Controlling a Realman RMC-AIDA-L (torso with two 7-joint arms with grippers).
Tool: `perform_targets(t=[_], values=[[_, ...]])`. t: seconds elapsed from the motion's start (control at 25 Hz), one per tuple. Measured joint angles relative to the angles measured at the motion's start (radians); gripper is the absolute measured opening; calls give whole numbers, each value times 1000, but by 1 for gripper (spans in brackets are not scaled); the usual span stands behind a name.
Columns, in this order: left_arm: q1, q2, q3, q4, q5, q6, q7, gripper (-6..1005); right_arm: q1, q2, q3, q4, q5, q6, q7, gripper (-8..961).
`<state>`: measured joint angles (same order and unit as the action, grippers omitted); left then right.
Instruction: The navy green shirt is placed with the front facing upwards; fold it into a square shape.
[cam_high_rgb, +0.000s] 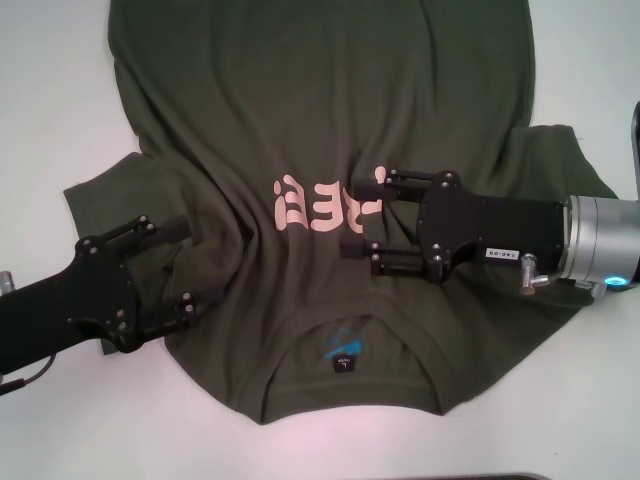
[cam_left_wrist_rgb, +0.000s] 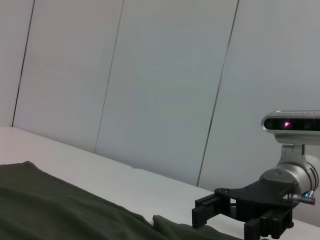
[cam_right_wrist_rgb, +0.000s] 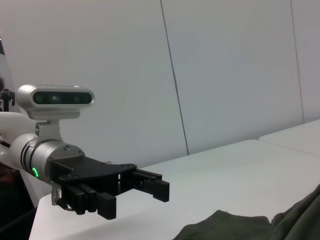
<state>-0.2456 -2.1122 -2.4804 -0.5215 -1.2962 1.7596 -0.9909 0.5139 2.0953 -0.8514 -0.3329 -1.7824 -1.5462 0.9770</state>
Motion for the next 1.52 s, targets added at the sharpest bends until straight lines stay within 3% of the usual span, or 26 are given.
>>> perform_targets(t=[0.6, 0.72, 0.84, 0.92, 1.0, 1.12, 1.2, 1.52], values=[[-2, 0, -6, -2, -4, 3, -15, 790, -2, 0, 0, 0, 0, 0, 0, 728], [-8, -6, -47, -44, -7, 20, -135, 790, -2, 0, 0, 0, 0, -4, 2, 729], [-24, -11, -95, -156, -7, 28, -459, 790, -2, 0, 3, -1, 0, -19, 14, 729], [-39, 4, -98, -203, -1, 26, -690, 791, -1, -2, 7, -7, 0, -29, 51, 729], [-58, 36, -86, -224, 11, 26, -921, 790, 2, -5, 7, -17, 1, -30, 113, 729], [-78, 78, -80, -218, 51, 22, -1179, 786, 10, -7, 5, -41, 0, -8, 254, 729], [-82, 89, -84, -215, 71, 10, -1313, 784, 14, -8, 0, -61, -5, 15, 351, 729], [-94, 125, -80, -210, 182, -72, -1511, 746, 37, -11, -9, -138, -69, 47, 655, 729]])
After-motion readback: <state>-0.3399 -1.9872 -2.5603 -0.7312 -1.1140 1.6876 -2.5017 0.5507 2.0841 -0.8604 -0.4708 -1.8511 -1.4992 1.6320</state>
